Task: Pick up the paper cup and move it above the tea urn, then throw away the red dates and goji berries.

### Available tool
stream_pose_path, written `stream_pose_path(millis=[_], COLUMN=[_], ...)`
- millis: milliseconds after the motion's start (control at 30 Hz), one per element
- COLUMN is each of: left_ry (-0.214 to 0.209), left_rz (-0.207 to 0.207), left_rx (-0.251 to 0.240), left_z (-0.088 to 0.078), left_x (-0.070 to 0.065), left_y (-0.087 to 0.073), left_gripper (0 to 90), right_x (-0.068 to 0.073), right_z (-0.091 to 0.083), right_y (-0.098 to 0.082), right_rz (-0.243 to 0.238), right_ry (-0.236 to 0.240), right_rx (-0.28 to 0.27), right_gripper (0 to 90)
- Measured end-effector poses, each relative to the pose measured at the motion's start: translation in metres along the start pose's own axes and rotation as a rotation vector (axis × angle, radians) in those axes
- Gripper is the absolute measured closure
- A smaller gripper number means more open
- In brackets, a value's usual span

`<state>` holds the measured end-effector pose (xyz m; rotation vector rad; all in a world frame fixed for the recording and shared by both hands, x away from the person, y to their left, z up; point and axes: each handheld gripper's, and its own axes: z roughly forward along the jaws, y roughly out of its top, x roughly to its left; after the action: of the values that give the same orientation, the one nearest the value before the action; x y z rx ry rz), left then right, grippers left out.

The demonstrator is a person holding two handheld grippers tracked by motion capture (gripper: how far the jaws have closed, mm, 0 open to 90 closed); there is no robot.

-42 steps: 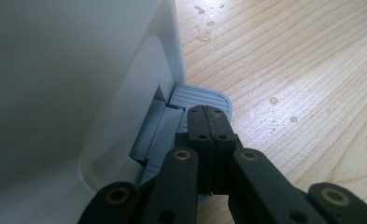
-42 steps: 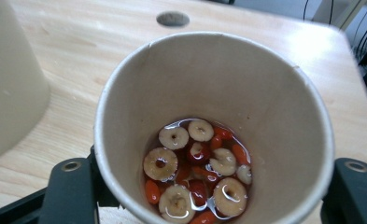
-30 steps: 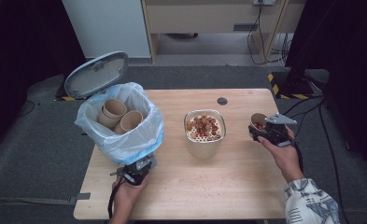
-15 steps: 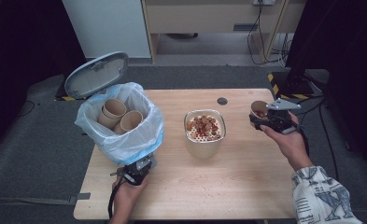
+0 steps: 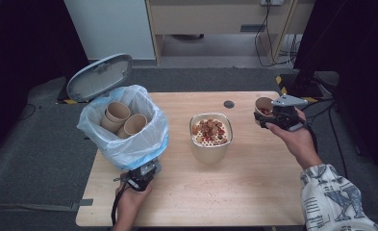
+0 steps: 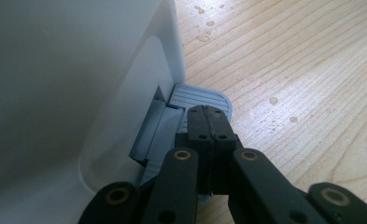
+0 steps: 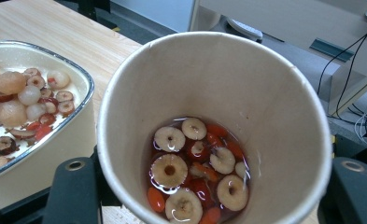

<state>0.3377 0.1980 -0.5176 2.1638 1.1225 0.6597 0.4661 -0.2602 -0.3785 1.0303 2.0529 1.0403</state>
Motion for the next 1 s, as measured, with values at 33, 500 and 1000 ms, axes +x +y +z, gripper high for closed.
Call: stream_pose_path(millis=[33,500,1000], left_ry=[0.000,0.001,0.008], left_rz=[0.000,0.002,-0.003], left_rx=[0.000,-0.001,0.005], left_z=[0.000,0.000,0.000], left_x=[0.000,0.000,-0.001], left_y=[0.000,0.000,0.001], left_gripper=[89.5,89.4,89.5], right_x=[0.000,-0.005,-0.004], right_z=[0.000,-0.001,0.010], right_y=[0.001,0.015,0.052], right_rz=[-0.002,-0.029,-0.135], right_ry=[0.002,0.015,0.086], right_rx=[-0.003,-0.012,-0.047], right_gripper=[33.7,33.7,33.6])
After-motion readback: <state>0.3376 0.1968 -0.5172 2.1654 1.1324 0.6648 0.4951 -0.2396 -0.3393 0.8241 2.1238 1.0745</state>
